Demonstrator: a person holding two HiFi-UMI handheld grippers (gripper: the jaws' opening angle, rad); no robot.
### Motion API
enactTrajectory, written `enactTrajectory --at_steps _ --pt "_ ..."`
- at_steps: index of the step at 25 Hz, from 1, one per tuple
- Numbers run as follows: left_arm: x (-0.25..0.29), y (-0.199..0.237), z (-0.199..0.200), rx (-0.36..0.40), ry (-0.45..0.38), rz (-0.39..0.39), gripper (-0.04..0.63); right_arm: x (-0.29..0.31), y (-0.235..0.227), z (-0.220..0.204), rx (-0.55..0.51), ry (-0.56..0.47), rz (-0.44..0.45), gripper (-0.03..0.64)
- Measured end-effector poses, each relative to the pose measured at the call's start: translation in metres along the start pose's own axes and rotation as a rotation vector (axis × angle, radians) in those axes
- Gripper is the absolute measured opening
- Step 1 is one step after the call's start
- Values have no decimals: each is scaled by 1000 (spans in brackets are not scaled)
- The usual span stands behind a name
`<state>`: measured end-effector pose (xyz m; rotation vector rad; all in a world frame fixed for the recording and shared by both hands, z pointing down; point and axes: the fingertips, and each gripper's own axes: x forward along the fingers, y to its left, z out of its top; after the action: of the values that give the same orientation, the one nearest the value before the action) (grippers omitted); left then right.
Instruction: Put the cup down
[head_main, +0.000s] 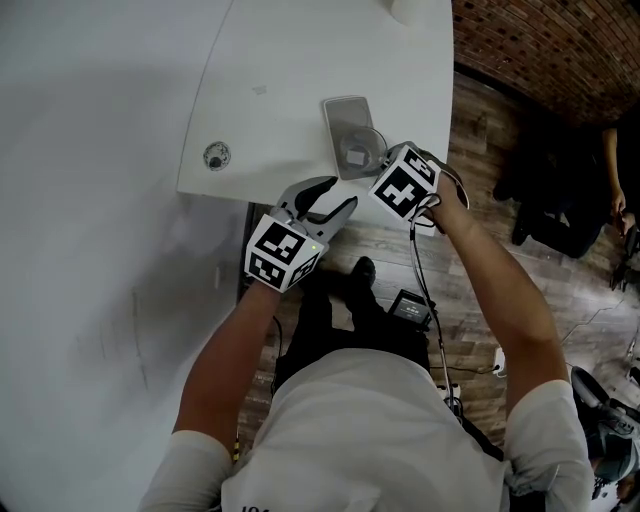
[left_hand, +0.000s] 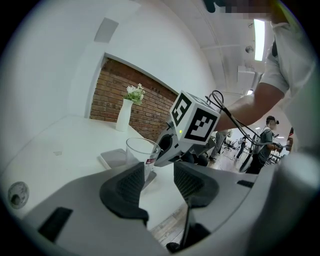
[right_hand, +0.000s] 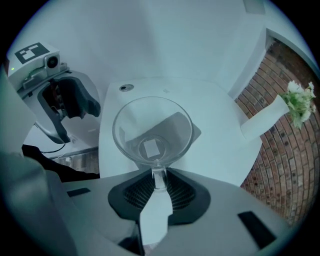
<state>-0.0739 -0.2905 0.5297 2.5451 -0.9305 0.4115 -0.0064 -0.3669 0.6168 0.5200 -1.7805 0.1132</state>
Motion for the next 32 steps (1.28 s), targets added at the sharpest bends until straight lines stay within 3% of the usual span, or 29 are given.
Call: enactTrajectory --at_steps 4,14,24,32 --pt "-2 -1 0 0 -1 2 181 5 1 -11 11 17 -5 113" --pt "-3 -10 5 9 -10 -11 181 -6 -4 -16 69 -10 -27 115" --pt "-31 -15 54 52 -99 9 181 -93 -17 -19 290 -198 16 114" --pt "-34 -40 81 89 -147 -17 181 -142 -16 -18 335 -326 -26 112"
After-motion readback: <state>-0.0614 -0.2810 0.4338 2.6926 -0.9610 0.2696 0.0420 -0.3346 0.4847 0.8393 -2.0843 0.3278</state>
